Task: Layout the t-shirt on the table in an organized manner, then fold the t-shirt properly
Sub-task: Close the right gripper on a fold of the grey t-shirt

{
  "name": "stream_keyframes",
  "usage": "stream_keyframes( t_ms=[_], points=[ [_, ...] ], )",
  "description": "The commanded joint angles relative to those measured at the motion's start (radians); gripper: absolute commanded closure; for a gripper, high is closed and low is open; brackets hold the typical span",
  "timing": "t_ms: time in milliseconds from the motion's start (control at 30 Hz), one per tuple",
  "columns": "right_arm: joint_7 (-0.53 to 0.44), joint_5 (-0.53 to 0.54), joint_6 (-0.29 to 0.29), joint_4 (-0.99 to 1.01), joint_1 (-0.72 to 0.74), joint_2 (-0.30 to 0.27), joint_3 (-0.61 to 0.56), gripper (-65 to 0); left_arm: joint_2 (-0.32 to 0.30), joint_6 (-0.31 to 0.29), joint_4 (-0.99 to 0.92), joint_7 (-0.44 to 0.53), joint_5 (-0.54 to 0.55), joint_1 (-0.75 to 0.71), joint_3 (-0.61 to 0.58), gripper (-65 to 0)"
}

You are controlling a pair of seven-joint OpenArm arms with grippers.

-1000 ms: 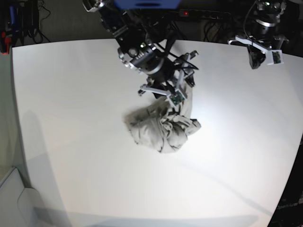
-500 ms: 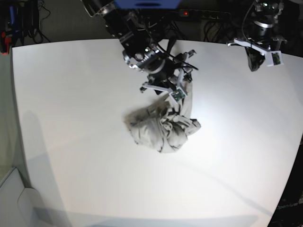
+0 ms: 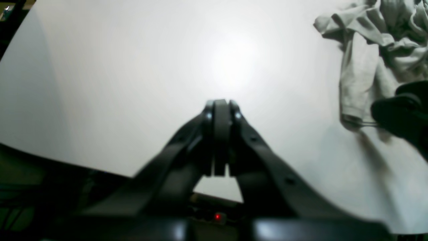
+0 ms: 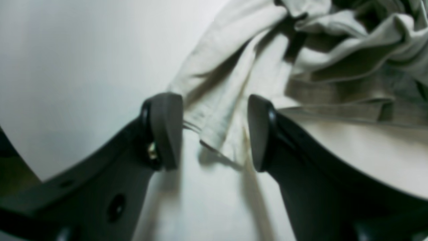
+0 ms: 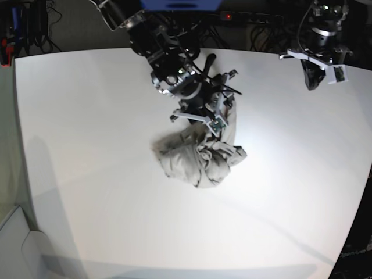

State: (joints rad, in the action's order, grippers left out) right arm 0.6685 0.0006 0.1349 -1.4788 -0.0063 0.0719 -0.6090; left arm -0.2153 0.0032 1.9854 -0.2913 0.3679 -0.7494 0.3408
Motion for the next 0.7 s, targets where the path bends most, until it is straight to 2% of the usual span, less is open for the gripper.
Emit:
stream_keyframes(
  t_ms=[0, 200, 367, 533, 600, 667],
  points=[
    [-0.025, 0.006, 0.021, -0.016, 0.016, 0.012, -0.001, -32.3, -0.005, 0.001, 0.018, 0.020, 0.001, -0.005, 0.007, -0.2],
    [-0.031, 0.006, 0.021, 0.031, 0.025, 0.012, -0.001, -32.3, -0.005, 0.001, 0.018, 0.019, 0.001, 0.014, 0.007, -0.2],
    [-0.095, 0.006, 0.021, 0.114, 0.030, 0.012, -0.001, -32.2, -0.005, 0.001, 0.018, 0.019, 0.001, 0.014, 0.007, -0.2],
    [-0.106, 0.006, 0.021, 0.122, 0.021, 0.012, -0.001, -31.6, -0.005, 0.001, 0.016, 0.019, 0.001, 0.014, 0.007, -0.2],
    [-0.106, 0.006, 0.021, 0.120, 0.021, 0.012, -0.001, -28.8, -0.005, 0.001, 0.016, 0.019, 0.001, 0.014, 0.007, -0.2],
    [-0.105, 0.006, 0.021, 0.120, 0.021, 0.012, -0.001, -21.7, -0.005, 0.001, 0.016, 0.019, 0.001, 0.014, 0.007, -0.2]
  ],
)
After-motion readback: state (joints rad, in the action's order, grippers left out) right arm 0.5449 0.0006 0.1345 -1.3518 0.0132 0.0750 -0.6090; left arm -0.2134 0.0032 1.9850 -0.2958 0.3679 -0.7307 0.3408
